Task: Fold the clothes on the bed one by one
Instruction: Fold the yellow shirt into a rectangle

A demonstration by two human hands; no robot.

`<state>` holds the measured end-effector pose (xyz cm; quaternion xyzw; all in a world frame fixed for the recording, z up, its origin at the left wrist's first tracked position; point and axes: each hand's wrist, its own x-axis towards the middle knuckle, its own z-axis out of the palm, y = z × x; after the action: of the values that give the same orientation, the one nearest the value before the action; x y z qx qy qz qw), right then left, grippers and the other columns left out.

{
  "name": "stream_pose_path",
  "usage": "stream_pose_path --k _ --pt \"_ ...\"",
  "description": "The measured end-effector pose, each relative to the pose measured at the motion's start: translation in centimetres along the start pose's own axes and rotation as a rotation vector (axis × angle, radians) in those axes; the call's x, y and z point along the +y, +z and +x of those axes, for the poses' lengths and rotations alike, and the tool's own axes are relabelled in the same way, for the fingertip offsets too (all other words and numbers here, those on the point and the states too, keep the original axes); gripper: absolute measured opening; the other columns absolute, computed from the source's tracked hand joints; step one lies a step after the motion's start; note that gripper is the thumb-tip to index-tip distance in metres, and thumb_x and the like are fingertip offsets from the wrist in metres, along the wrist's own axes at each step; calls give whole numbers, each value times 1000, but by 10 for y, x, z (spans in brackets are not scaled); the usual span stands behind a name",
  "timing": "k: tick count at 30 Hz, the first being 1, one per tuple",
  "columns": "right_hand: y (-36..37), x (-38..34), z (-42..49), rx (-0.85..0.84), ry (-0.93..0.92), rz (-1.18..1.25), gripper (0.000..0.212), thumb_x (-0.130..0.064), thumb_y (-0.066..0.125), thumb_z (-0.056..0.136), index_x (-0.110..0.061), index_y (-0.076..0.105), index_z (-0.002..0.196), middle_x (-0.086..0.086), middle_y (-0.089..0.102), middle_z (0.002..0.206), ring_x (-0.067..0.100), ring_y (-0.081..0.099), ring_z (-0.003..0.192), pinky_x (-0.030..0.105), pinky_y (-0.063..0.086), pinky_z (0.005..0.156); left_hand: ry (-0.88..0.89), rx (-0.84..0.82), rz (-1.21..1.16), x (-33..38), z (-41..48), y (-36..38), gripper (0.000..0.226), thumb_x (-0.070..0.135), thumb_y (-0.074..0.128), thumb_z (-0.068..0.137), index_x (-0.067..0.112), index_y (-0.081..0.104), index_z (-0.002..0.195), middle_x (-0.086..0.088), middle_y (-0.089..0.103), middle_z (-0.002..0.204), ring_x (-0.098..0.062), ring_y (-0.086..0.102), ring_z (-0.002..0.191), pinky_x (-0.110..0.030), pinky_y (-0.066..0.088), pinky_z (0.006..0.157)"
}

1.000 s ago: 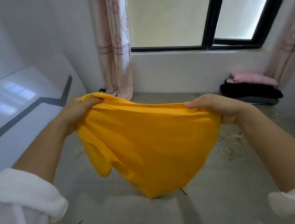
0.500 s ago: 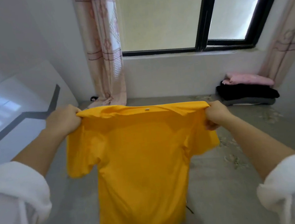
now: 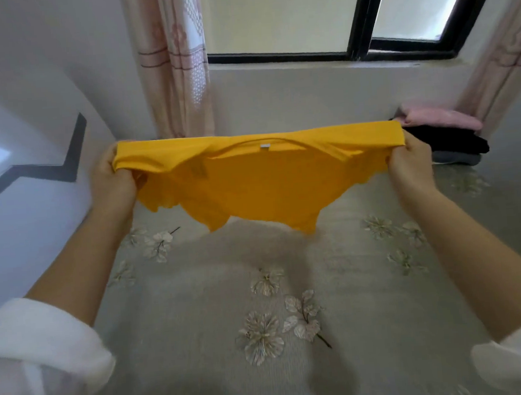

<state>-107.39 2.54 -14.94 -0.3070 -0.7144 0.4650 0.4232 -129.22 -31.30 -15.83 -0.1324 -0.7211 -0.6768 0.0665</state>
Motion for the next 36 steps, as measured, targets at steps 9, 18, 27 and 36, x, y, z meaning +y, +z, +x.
stream_pose_path --k 9,18,27,36 --pt "-47 109 -118 -281 81 -315 34 -7 41 96 -23 64 116 -7 59 80 9 49 68 25 37 60 -51 -315 317 -120 -117 -59 52 -23 36 85 10 56 121 -5 52 128 -21 51 124 -22 38 100" --pt "-66 231 -245 -616 188 -380 31 -6 42 94 -14 65 112 4 53 116 16 48 107 34 37 90 -364 -555 659 -240 -248 -107 59 -22 45 81 22 57 120 -17 33 150 -34 30 140 -43 26 112" --pt "-99 355 -384 -944 421 -808 43 -10 52 94 -17 51 136 15 46 142 35 50 122 42 43 98 -594 -730 903 -348 -366 -132 45 -12 53 87 11 60 125 -17 13 157 -39 20 143 -50 25 113" --pt "-109 385 -380 -431 730 -679 19 -11 59 89 -10 60 70 8 61 72 25 55 72 31 35 56 -768 -334 1137 -357 -442 -50 67 4 59 83 11 33 145 -20 4 158 -39 1 145 -52 9 115"
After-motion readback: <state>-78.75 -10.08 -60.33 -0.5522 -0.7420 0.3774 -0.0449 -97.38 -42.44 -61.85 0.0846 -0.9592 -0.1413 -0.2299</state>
